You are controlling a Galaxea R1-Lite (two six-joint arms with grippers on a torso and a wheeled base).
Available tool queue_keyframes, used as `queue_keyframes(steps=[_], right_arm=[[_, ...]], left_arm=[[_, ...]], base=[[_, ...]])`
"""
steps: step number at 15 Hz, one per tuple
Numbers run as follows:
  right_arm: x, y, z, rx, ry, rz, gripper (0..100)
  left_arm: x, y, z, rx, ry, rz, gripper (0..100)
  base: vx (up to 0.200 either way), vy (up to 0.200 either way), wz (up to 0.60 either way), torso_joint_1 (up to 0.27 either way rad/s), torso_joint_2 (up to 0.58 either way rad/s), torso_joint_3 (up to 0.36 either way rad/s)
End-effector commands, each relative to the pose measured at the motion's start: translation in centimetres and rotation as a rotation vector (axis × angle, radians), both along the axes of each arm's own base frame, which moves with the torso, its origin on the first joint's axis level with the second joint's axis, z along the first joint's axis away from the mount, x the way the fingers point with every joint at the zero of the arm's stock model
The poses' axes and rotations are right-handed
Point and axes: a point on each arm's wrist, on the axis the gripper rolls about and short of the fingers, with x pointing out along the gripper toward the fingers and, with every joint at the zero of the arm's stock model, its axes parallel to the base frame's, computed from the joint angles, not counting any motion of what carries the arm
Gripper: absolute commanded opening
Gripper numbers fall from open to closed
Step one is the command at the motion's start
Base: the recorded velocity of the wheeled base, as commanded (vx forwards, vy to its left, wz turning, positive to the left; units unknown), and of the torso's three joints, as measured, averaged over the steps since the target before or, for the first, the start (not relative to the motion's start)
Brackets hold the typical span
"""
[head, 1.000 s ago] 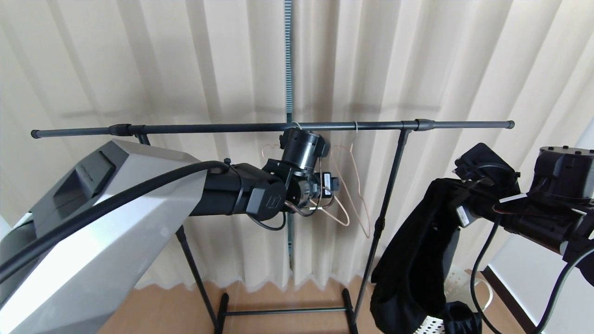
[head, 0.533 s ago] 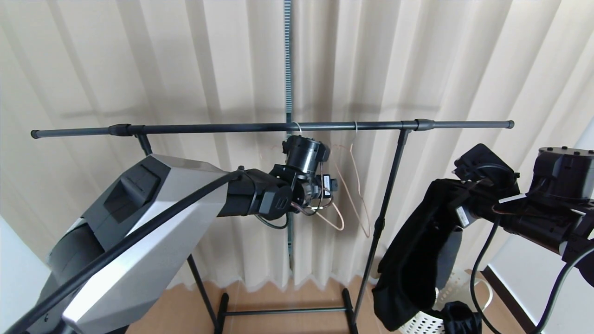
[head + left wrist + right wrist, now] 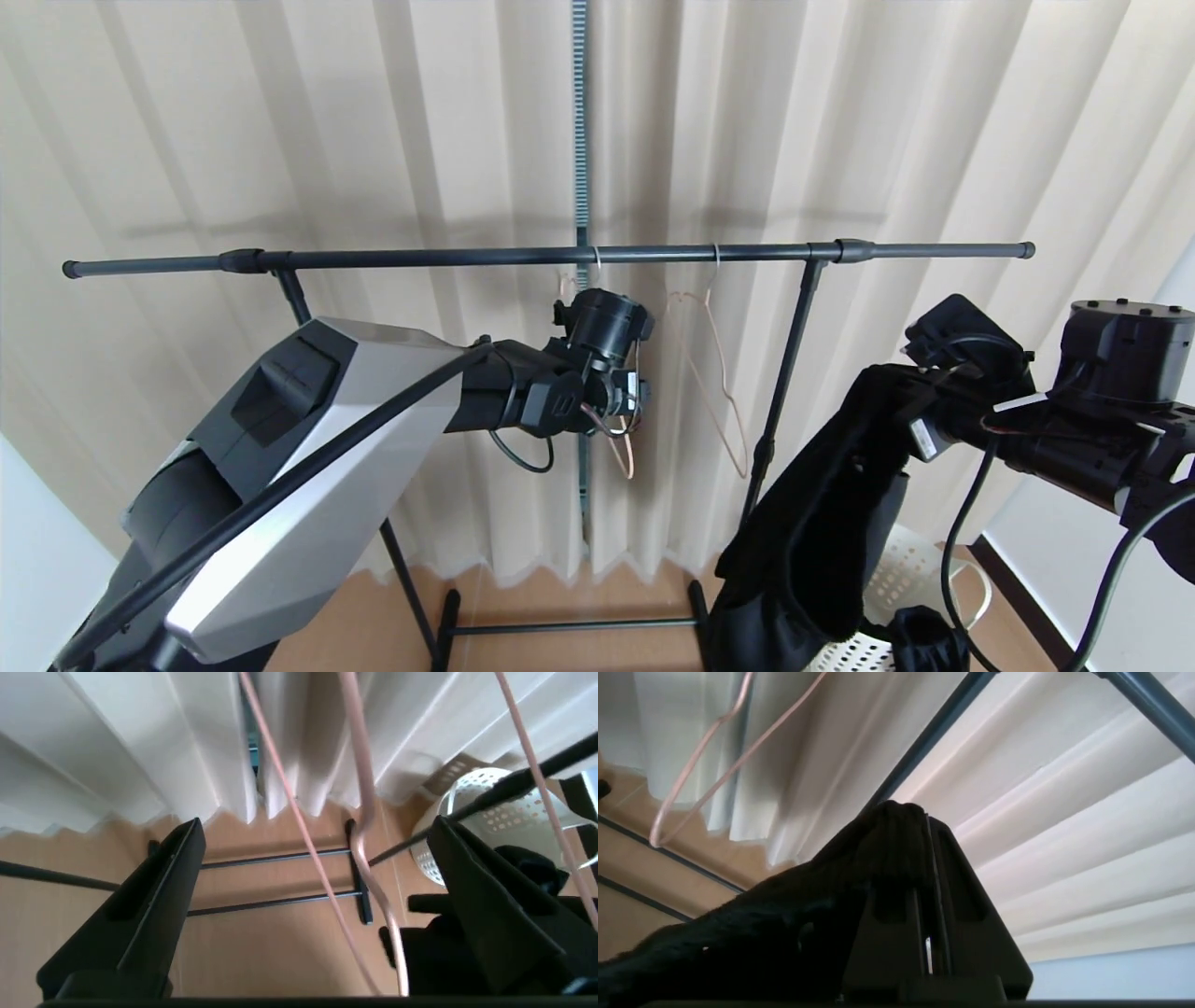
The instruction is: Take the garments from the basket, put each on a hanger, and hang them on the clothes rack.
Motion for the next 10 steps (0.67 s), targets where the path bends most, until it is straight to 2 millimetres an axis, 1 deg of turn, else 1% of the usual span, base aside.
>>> queue_keyframes(steps=[1,5,10], right_arm=[[0.0,0.27,-0.22,-0.002,0.008,0.01,0],[0.01,0.32,-0.26,-0.003,0.009,0.012,0],[-0.01,0.31,-0.3,-0.003,0.01,0.01,0]], left_arm=[[-0.1,0.5,1.05,-0.006,-0.015,0.012,100],[0.31,1.03,0.99,0.031,-0.028,0.031,100],[0.47,1.2,1.0,0.044,-0.032,0.032,100]], base=[[0.0,0.0,0.0,0.0,0.0,0.0],[0.0,0.0,0.0,0.0,0.0,0.0],[0.0,0.0,0.0,0.0,0.0,0.0]])
